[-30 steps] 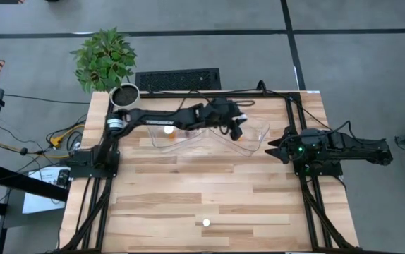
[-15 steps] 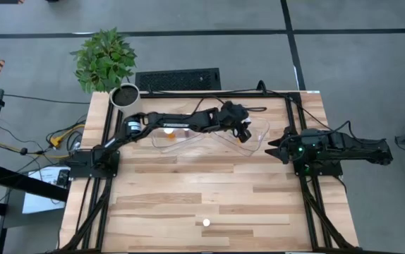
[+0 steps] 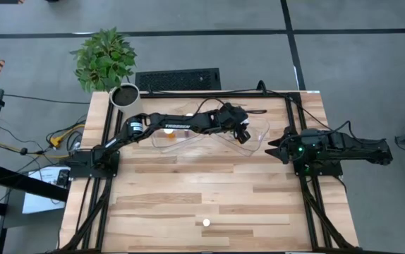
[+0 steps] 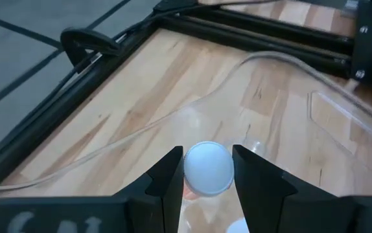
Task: Pick and place medicine bottles into bin by pill shape (circle, oval)
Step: Put the pink tablet bottle into the right transparent bin
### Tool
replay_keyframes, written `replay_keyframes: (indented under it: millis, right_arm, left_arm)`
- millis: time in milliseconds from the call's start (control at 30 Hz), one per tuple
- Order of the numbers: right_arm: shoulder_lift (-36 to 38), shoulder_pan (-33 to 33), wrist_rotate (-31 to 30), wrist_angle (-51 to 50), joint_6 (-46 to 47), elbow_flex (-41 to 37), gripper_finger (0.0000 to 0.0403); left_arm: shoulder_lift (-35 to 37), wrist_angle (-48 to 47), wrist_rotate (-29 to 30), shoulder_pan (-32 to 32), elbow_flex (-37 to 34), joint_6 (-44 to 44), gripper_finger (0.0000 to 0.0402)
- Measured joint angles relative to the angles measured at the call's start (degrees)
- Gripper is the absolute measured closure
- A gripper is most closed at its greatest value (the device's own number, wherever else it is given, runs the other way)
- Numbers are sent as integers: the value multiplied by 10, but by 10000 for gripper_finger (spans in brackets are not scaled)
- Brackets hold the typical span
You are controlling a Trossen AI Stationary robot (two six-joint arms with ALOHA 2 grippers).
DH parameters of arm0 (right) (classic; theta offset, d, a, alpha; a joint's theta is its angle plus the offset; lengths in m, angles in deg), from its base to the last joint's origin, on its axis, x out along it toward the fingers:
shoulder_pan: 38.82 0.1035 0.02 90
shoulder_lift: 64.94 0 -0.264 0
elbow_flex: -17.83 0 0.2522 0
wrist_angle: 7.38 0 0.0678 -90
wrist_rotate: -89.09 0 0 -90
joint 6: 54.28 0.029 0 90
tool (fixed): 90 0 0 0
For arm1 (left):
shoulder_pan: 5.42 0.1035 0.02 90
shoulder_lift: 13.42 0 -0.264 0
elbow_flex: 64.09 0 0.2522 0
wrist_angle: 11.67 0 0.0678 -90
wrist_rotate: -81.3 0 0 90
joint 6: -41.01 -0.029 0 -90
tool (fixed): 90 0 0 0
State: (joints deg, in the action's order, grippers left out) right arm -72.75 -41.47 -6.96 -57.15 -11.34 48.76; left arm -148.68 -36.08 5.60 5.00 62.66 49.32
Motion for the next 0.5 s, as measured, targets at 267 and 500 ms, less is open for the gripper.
replay_keyframes:
  millis: [267,500]
  right_arm:
    - [0,0,0,0,0,0,69]
    - [0,0,0,0,0,0,69]
  left_arm:
    - [-19,-3,-1,-7,-1,6,290]
    - [-24,3,15,-11,0,8,290]
